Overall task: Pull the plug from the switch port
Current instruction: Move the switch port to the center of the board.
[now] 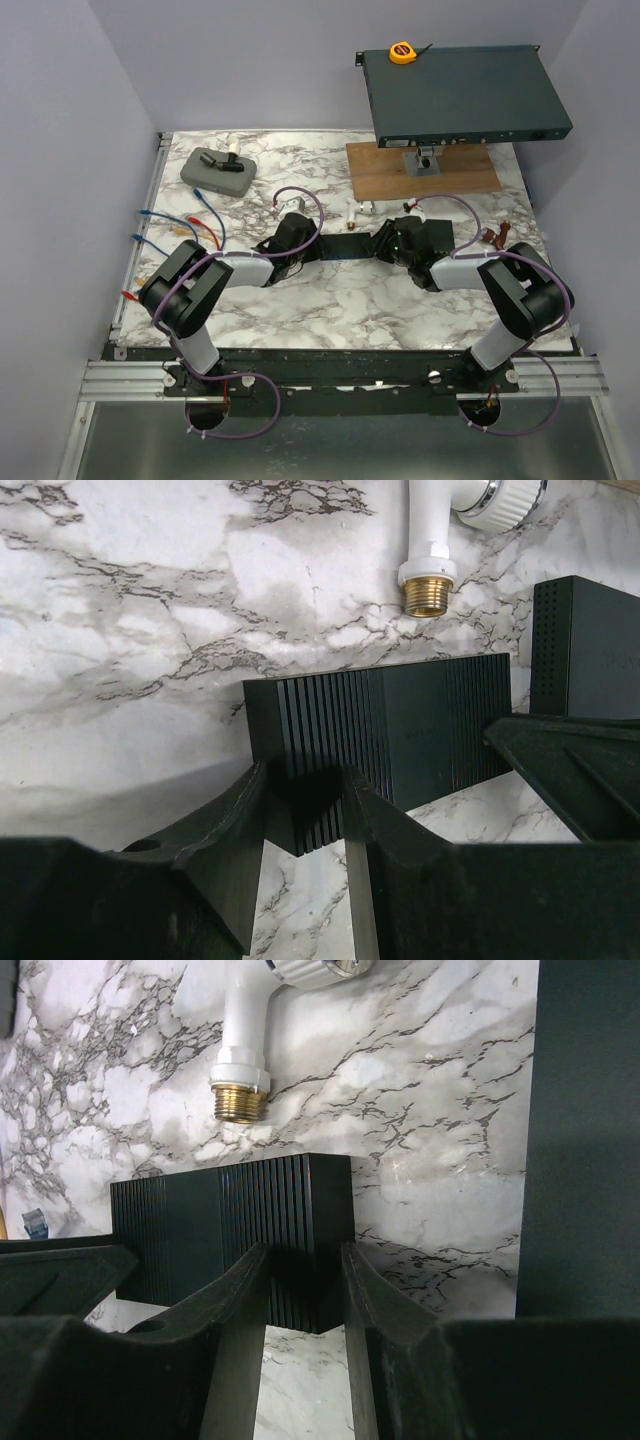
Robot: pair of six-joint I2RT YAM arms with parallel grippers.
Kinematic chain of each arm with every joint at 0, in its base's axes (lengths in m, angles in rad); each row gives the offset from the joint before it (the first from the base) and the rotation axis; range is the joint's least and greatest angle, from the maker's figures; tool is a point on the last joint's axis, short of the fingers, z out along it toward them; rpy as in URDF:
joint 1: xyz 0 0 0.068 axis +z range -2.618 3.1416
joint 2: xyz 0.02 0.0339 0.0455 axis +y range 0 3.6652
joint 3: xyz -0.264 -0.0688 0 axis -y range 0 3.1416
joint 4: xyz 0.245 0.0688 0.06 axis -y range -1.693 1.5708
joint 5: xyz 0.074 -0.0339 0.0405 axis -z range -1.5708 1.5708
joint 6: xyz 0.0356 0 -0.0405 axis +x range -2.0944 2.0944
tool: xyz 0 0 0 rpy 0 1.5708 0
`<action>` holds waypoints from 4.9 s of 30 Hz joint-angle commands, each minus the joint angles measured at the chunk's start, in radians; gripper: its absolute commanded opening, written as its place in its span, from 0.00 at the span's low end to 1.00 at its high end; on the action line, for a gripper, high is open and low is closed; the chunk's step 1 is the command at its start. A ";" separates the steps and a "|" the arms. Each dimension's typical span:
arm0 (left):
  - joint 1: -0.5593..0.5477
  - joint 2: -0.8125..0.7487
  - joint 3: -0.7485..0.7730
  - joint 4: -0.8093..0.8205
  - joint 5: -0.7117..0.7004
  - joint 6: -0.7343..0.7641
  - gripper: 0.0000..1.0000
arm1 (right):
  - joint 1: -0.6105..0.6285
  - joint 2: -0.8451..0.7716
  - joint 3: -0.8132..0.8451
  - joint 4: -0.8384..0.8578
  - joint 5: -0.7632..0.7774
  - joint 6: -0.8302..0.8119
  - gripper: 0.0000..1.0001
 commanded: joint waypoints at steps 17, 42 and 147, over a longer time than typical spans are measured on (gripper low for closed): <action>-0.029 0.003 -0.005 0.016 0.060 -0.031 0.48 | 0.003 0.005 -0.004 -0.121 -0.018 0.007 0.44; -0.011 -0.372 -0.166 -0.103 -0.084 -0.074 0.84 | -0.001 -0.435 -0.003 -0.466 0.183 -0.063 0.75; -0.275 0.399 0.698 -0.313 -0.053 0.112 0.54 | -0.457 -0.244 -0.025 -0.447 0.151 -0.041 0.63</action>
